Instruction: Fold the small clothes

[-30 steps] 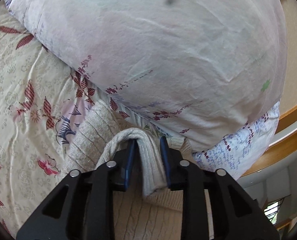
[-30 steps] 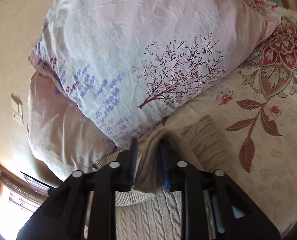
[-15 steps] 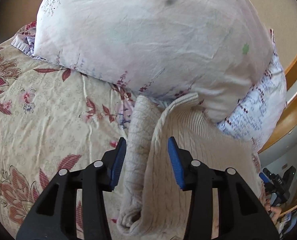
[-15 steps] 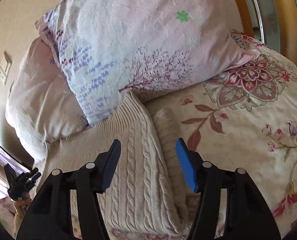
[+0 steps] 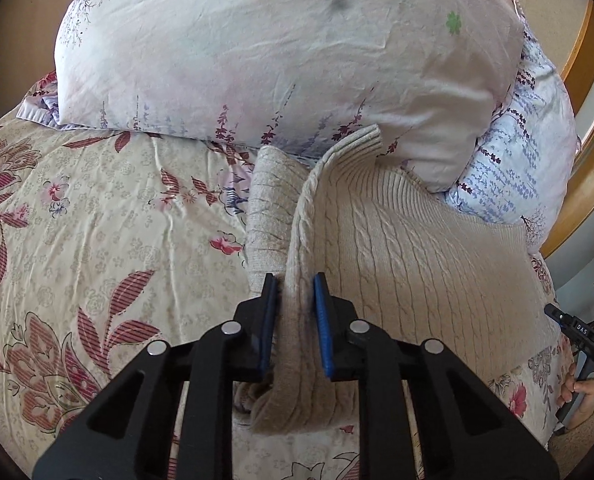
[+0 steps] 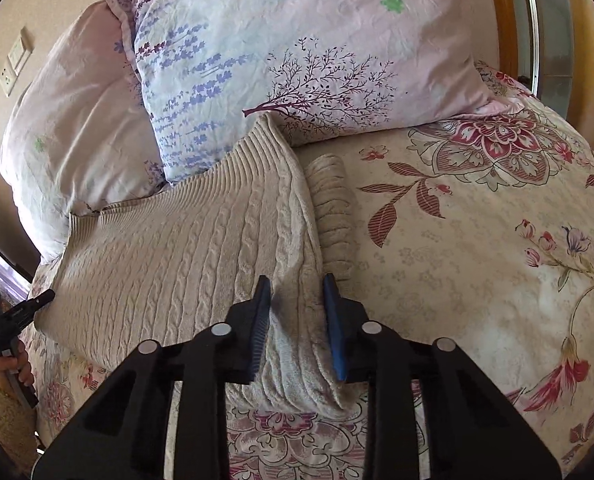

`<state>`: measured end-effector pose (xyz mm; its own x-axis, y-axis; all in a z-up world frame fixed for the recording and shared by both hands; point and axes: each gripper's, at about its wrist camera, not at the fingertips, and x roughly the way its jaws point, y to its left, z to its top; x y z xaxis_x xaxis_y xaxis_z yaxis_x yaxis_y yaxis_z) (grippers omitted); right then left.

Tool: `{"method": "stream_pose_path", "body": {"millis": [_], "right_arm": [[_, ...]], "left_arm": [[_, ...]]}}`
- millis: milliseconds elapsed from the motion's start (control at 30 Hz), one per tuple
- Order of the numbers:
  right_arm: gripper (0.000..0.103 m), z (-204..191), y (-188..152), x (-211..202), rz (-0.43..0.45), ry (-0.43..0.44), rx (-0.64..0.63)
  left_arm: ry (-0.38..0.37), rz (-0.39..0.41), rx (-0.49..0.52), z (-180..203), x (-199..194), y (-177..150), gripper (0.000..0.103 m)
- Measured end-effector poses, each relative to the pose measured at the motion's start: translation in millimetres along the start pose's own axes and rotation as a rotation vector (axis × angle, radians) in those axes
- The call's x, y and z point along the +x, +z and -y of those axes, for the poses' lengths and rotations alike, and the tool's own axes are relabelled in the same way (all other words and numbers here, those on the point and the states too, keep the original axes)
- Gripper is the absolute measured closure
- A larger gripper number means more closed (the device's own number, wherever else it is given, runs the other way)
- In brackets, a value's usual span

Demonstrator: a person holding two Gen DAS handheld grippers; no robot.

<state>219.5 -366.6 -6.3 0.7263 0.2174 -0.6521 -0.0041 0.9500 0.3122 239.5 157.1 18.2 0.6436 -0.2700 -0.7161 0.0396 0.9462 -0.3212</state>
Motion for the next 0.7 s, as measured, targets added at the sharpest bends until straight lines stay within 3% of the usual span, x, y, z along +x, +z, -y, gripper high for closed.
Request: {"method": "stream_pose_path", "body": {"millis": [100,233,333,700], "right_arm": [[0.086,0,0,2,-0.016,-0.038,-0.005],[0.080,2,1,6,-0.037,-0.025,0.015],[0.088,2,1,4,-0.028,-0.001,0.018],[0.091,-11,-2,-56,0.112,0.097,0.049]], "left_arm": [[0.008,0.000,0.023,4,-1,-1,0.089],[0.008,-0.013,0.021,8,1,-3,0.089],[0.002,-0.015,0.026,9,0,-5,0.094],[-0.171,0.069,0.006,5,-46,-10,0.096]]}}
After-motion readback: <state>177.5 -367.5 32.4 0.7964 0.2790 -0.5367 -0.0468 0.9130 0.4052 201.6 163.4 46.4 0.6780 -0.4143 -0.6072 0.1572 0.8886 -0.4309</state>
